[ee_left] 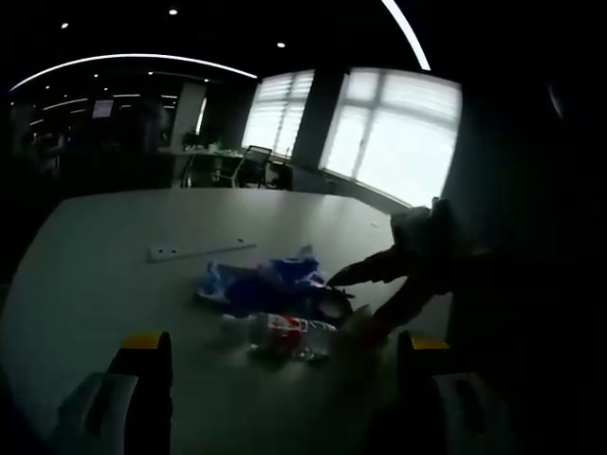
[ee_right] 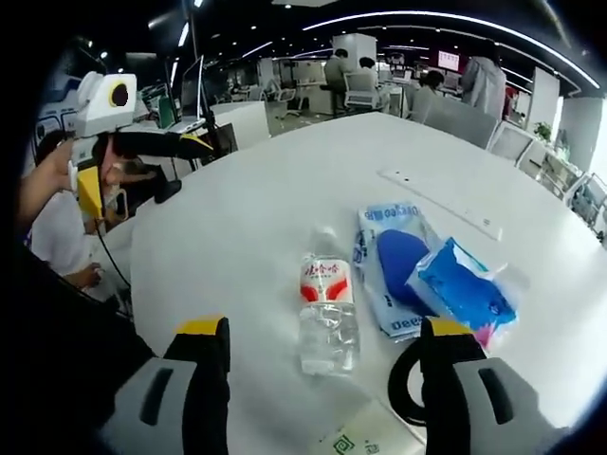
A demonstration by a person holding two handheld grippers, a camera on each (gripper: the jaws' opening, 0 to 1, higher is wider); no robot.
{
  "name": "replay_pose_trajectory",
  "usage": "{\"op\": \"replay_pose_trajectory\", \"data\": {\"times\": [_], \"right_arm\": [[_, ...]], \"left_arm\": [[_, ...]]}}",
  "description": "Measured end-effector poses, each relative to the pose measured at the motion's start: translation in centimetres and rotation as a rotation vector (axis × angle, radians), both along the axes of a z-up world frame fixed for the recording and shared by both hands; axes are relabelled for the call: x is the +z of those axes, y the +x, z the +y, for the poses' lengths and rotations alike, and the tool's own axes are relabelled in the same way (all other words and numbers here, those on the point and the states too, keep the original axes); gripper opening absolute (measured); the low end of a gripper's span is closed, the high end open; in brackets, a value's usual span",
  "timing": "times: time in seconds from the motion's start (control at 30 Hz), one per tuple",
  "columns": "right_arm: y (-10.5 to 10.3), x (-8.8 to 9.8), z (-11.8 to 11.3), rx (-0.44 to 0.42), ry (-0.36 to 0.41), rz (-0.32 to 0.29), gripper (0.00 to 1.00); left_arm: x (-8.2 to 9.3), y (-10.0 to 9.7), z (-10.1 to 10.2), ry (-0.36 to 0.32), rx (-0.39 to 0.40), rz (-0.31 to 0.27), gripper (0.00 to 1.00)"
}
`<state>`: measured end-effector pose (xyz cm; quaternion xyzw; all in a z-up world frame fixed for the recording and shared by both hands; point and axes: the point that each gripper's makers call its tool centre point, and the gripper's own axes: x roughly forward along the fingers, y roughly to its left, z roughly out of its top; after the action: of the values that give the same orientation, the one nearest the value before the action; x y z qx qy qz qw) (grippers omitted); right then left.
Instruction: Arrange the tabletop items into an orderly group along one side of the table until the central work area is clear of visible clutter.
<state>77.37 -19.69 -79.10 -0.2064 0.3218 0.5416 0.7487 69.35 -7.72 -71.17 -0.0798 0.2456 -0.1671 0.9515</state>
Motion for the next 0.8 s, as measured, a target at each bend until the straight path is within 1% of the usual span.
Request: {"op": "replay_pose_trajectory", "data": {"times": [0.1,0.33,0.43,0.67,0.8], "right_arm": [[0.2,-0.3,0.7,-0.001,0.005,0.007,0.78],[0.5,-1.2,1.7,0.012,-0.018,0.006,0.75],[0.7,-1.8,2.1,0.014,-0.024,0.009,0.74],[0.6,-3.3,2.6,0.034,-0.064,0.000,0.69],[0.7,-4.2,3.1,0.041,-0.086,-0.004,0.65]], "left_arm": [[-0.1,0.1,0.1,-0.001,0.000,0.002,0.97],[-0.3,0.4,0.6,-0.002,0.004,0.003,0.96],[-0.2,0.4,0.7,-0.003,0.007,0.002,0.96],[-0.3,0.2,1.0,0.002,0.008,0.002,0.94],[-0.3,0.0,1.1,-0.004,0.002,0.001,0.93]]}}
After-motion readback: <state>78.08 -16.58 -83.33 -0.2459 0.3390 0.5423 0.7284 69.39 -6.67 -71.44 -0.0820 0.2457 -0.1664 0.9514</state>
